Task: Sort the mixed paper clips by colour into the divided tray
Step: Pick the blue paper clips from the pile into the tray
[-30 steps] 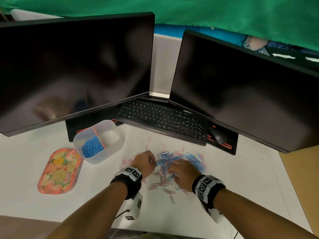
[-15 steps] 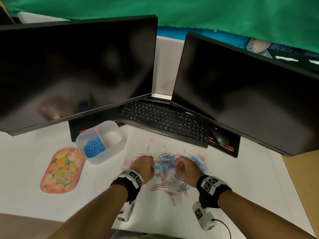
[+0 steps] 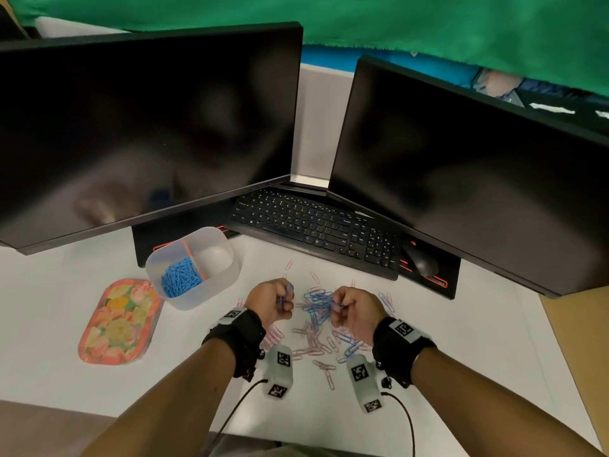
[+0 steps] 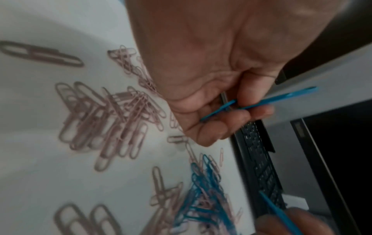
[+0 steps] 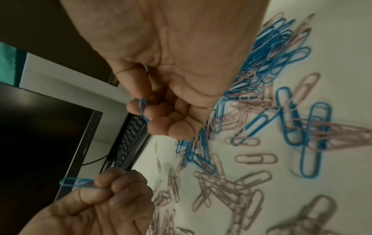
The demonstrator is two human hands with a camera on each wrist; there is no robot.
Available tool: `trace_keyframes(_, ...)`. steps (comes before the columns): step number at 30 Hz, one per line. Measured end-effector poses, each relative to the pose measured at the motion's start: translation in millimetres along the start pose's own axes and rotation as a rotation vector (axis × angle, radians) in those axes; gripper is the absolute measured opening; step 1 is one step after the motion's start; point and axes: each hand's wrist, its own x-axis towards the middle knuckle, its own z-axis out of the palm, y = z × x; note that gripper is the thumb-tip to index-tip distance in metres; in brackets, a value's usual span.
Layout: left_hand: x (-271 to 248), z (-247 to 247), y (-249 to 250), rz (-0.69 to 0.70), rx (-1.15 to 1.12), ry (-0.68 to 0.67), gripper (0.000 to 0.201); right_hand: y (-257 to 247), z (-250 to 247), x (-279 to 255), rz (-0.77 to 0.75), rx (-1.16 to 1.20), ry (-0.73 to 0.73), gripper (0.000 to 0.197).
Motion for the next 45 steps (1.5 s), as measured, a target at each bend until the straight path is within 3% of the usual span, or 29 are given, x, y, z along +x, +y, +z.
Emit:
trace_keyframes(4,-6,8,4,0.002,-0.117,-0.049,0.021,-4,-3,1,-0.049,-0.147,0.003,0.027)
trace_keyframes(7,-7,10,5,0.003,-0.102,-0.071,0.015,-6,-5,-3,-0.073,-0.618,0.03,0.023)
trace_keyframes(10,-6,9,4,0.004,-0.033,-0.055,0.021,-1,-6,-4,-0.246,-1.04,0.136,0.021)
trace_keyframes(15,1,6,-1,-0.015,0.173,0.033,0.034,3,-1,8,-0.439,-1.359,0.103,0.023)
trace_keyframes(17,1,7,-5,-0.029,0.306,0.042,0.037,2,5,14,-0.458,-1.448,0.092,0.024)
trace_keyframes(21,-2,12,-11,-0.075,0.359,0.067,0.024,-2,15,22,-0.41,-1.561,0.069,0.024)
trace_keyframes(23,0,15,-13,-0.069,0.497,0.108,0.019,-4,17,23,-0.375,-1.586,0.079,0.022)
trace_keyframes(27,-1,25,-20,0.052,1.11,0.177,0.025,-7,20,24,-0.341,-1.626,0.094,0.017)
trace_keyframes(31,-2,33,-29,0.121,1.372,0.18,0.032,-8,19,23,-0.332,-1.592,0.088,0.015)
trace_keyframes(38,2,26,-20,0.115,1.353,0.163,0.023,-18,6,24,-0.346,-1.2,0.126,0.027)
trace_keyframes(45,3,18,-8,0.079,1.107,0.164,0.016,-21,5,23,-0.12,-0.839,0.06,0.029)
